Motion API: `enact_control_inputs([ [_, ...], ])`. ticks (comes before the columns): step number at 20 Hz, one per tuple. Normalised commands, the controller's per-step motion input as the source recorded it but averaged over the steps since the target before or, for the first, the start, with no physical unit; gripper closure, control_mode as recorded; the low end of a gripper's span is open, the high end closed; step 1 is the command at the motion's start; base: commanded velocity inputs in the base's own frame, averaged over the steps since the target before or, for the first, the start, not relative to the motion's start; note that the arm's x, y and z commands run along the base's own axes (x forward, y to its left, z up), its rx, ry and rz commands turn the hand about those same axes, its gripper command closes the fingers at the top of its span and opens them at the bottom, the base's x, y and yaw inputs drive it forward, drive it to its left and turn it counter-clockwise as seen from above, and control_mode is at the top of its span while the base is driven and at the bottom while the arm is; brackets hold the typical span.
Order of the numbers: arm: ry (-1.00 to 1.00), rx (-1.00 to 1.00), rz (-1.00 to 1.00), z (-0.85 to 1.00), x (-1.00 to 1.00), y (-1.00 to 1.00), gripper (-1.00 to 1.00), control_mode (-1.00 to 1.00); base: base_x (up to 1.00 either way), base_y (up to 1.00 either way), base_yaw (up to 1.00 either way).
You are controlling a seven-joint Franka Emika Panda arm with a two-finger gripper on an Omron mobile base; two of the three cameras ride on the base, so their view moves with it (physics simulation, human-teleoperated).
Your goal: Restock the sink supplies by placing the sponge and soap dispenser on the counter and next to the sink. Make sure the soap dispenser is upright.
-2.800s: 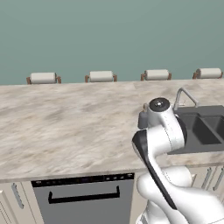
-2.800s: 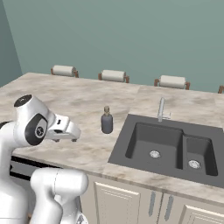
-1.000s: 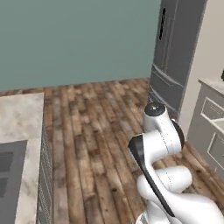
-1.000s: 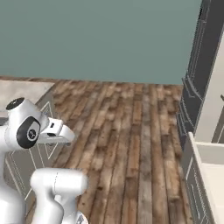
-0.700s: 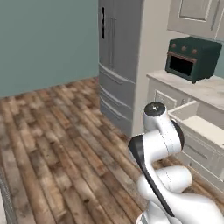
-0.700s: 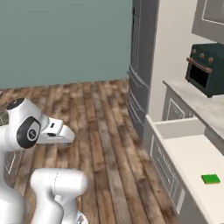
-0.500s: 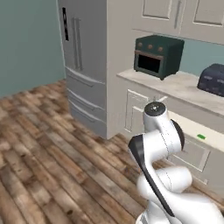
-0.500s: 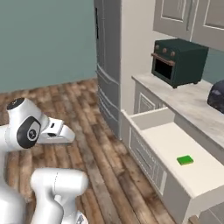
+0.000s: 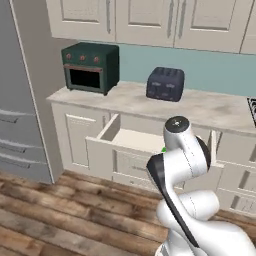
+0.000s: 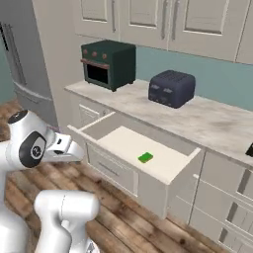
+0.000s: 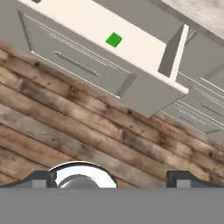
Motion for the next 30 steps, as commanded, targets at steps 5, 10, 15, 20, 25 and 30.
enact_control_inputs([
  [5,0.00,0.00,0.00,0.00,0.00,0.00,-1.00,1.00,0.60,0.32,-0.73],
  [10,0.00,0.00,0.00,0.00,0.00,0.00,-1.00,1.00,0.41,0.63,-0.59],
  [15,0.00,0.00,0.00,0.00,0.00,0.00,-1.00,1.00,0.23,0.93,-0.44],
  [20,0.00,0.00,0.00,0.00,0.00,0.00,-1.00,1.00,0.40,0.72,-0.38],
  [25,0.00,0.00,0.00,0.00,0.00,0.00,-1.00,1.00,0.44,0.12,-0.21],
  [30,0.00,0.00,0.00,0.00,0.00,0.00,-1.00,1.00,0.03,-0.30,-0.07],
])
